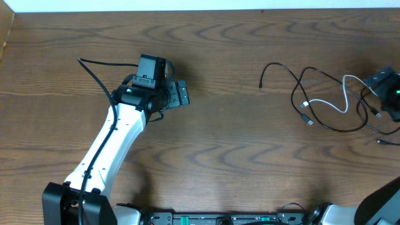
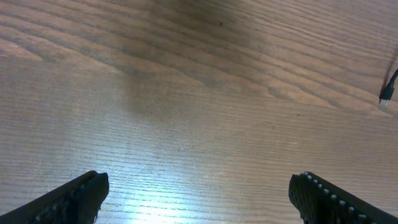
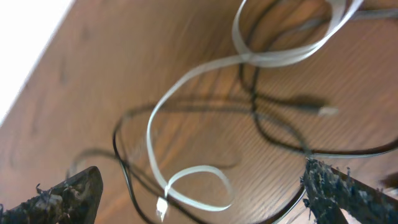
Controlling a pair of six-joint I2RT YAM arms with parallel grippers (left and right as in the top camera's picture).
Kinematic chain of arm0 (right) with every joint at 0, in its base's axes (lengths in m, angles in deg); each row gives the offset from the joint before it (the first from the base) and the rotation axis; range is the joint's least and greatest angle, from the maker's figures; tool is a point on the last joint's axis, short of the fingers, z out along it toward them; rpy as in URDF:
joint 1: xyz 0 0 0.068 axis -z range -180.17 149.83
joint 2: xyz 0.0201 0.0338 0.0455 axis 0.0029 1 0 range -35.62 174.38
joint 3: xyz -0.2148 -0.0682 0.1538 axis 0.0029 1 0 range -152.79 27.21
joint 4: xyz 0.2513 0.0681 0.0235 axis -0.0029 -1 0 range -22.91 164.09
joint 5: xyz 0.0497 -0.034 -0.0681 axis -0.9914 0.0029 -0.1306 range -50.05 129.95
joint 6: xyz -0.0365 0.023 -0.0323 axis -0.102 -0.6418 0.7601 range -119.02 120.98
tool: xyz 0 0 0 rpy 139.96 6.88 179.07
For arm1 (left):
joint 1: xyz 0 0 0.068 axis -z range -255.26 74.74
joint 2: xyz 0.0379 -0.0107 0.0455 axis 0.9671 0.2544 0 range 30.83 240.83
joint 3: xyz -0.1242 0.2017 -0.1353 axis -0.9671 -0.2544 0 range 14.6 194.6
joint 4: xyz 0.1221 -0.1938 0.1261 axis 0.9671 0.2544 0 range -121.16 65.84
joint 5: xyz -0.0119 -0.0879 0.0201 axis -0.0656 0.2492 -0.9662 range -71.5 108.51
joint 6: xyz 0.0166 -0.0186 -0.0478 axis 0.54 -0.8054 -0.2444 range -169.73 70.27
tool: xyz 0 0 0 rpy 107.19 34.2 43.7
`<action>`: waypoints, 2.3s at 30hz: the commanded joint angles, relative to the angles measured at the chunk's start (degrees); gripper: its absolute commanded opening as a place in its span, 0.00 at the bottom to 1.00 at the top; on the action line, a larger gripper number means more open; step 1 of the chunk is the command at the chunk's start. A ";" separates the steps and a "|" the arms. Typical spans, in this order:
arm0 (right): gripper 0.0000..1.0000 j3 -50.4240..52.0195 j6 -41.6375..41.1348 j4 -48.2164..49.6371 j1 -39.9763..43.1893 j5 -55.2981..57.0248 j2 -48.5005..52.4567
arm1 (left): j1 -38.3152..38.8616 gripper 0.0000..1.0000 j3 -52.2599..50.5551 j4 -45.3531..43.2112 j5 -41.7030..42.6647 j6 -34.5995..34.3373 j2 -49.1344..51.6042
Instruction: Untangle cables
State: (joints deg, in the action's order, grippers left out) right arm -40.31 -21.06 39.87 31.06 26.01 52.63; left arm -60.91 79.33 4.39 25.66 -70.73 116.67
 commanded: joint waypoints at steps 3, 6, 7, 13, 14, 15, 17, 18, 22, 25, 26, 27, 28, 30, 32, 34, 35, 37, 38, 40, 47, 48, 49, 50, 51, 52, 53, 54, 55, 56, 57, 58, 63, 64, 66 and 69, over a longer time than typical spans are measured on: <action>0.99 -0.17 10.01 -0.72 -5.53 -3.19 5.88 | -0.31 0.98 -0.02 -0.02 -0.37 -0.13 -0.11; 0.99 -0.17 14.34 -1.38 -9.05 -3.21 9.86 | -0.31 0.98 -0.02 0.00 -0.37 -0.13 -0.11; 0.99 -0.17 14.49 -1.70 -10.03 -3.17 10.95 | -0.31 0.98 -0.02 0.00 -0.37 -0.13 -0.11; 0.60 -0.17 14.40 -1.53 -11.43 1.05 15.87 | -0.31 0.98 -0.02 0.02 -0.37 -0.13 -0.11; 0.49 -0.17 14.40 -1.55 -11.41 2.14 15.87 | -0.31 0.98 -0.02 0.02 -0.35 -0.13 -0.11; 0.18 -0.20 14.43 -1.53 -11.34 3.30 15.63 | -0.31 0.98 -0.02 0.02 -0.35 -0.13 -0.11; 0.01 -0.48 14.29 -1.51 -10.49 4.35 14.25 | -0.31 0.98 -0.02 0.02 -0.37 -0.13 -0.11; 0.01 -0.96 13.64 -1.53 -9.81 4.35 13.16 | -0.31 0.98 -0.02 0.02 -0.35 -0.13 -0.11; 0.01 -5.42 10.05 -0.98 -5.22 4.37 5.73 | -0.31 0.98 -0.02 0.04 -0.37 -0.13 -0.11; 0.01 -9.49 7.34 4.59 1.03 4.57 -2.86 | -0.31 0.98 -0.02 0.02 -0.35 -0.13 -0.11; 0.01 -9.57 6.32 7.06 2.75 4.87 -5.01 | -0.31 0.98 -0.02 0.02 -0.35 -0.13 -0.11; 0.01 -9.57 5.75 8.37 3.82 5.11 -6.16 | -0.31 0.98 -0.02 0.02 -0.37 -0.13 -0.11; 0.01 -9.57 5.18 9.66 5.18 5.66 -7.39 | -0.31 0.98 -0.02 0.02 -0.35 -0.13 -0.11; 0.01 -9.57 4.46 10.62 7.98 6.80 -8.98 | -0.31 0.98 -0.02 0.02 -0.35 -0.13 -0.11; 0.16 -9.51 4.48 9.44 8.98 6.75 -8.79 | -0.31 0.98 -0.02 0.00 -0.35 -0.13 -0.11; 0.50 -9.03 4.48 6.88 9.07 6.71 -7.72 | -0.31 0.98 -0.02 0.02 -0.37 -0.13 -0.11; 0.57 -8.85 4.50 5.90 9.01 6.47 -7.17 | -0.31 0.98 -0.02 0.02 -0.35 -0.13 -0.11; 0.69 -8.74 4.50 2.71 8.66 5.05 -5.18 | -0.31 0.98 -0.02 0.07 -0.35 -0.13 -0.11; 0.71 -8.74 4.52 0.83 8.26 1.99 -3.04 | -0.31 0.98 -0.02 0.26 -0.35 -0.13 -0.11; 0.71 -8.74 6.54 -0.85 7.61 -2.89 -0.50 | -0.31 0.98 -0.02 0.59 -0.35 -0.13 -0.11; 0.70 -8.74 23.87 -4.94 -1.16 -18.18 8.22 | -0.31 0.98 -0.02 0.90 -0.35 -0.13 -0.11; 0.70 -8.74 25.42 -5.44 -2.03 -18.14 8.70 | -0.31 0.98 -0.02 0.90 -0.35 -0.13 -0.11; 0.69 -8.74 28.59 -6.34 -4.11 -17.33 9.79 | -0.31 0.98 -0.02 0.90 -0.35 -0.13 -0.11; 0.68 -8.74 30.08 -6.78 -5.81 -16.31 10.78 | -0.31 0.98 -0.02 0.90 -0.35 -0.15 -0.11; 0.67 -8.74 31.28 -6.97 -7.82 -14.73 11.96 | -0.31 0.98 -0.02 0.90 -0.35 -0.13 -0.11; 0.67 -8.74 31.98 -6.97 -9.57 -12.92 13.07 | -0.31 0.98 -0.02 0.90 -0.35 -0.13 -0.11; 0.67 -8.74 32.48 -6.95 -11.89 -10.40 14.71 | -0.31 0.98 -0.02 0.87 -0.35 -0.13 -0.11; 0.67 -8.74 32.48 -6.93 -13.40 -8.44 15.93 | -0.31 0.98 -0.02 0.87 -0.35 -0.15 -0.11; 0.68 -8.74 32.48 -6.88 -14.88 -6.32 17.25 | -0.31 0.98 -0.02 0.90 -0.35 -0.15 -0.11; 0.68 -8.74 32.48 -6.91 -16.59 -4.00 18.91 | -0.31 0.98 -0.02 0.90 -0.35 -0.13 -0.11; 0.68 -8.74 32.46 -6.91 -17.59 -2.78 19.91 | -0.31 0.98 -0.02 0.90 -0.35 -0.13 -0.11; 0.68 -8.74 32.46 -6.95 -19.54 -0.66 21.86 | -0.31 0.98 -0.02 0.90 -0.35 -0.13 -0.11; 0.67 -8.74 31.10 -6.93 -25.88 9.31 27.34 | -0.31 0.98 -0.02 0.87 -0.35 -0.13 -0.11; 0.67 -8.74 30.14 -6.91 -26.69 10.91 27.93 | -0.31 0.98 -0.02 0.87 -0.35 -0.13 -0.11; 0.68 -8.74 28.17 -6.95 -28.28 13.44 28.92 | -0.31 0.98 -0.02 0.87 -0.35 -0.13 -0.11; 0.68 -8.57 26.71 -7.02 -30.14 13.86 29.79 | -0.31 0.98 -0.02 0.87 -0.35 -0.13 -0.11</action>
State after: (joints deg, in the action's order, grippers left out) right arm -49.32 8.36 33.18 2.34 36.33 80.14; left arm -60.91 79.33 4.99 25.66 -70.73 116.67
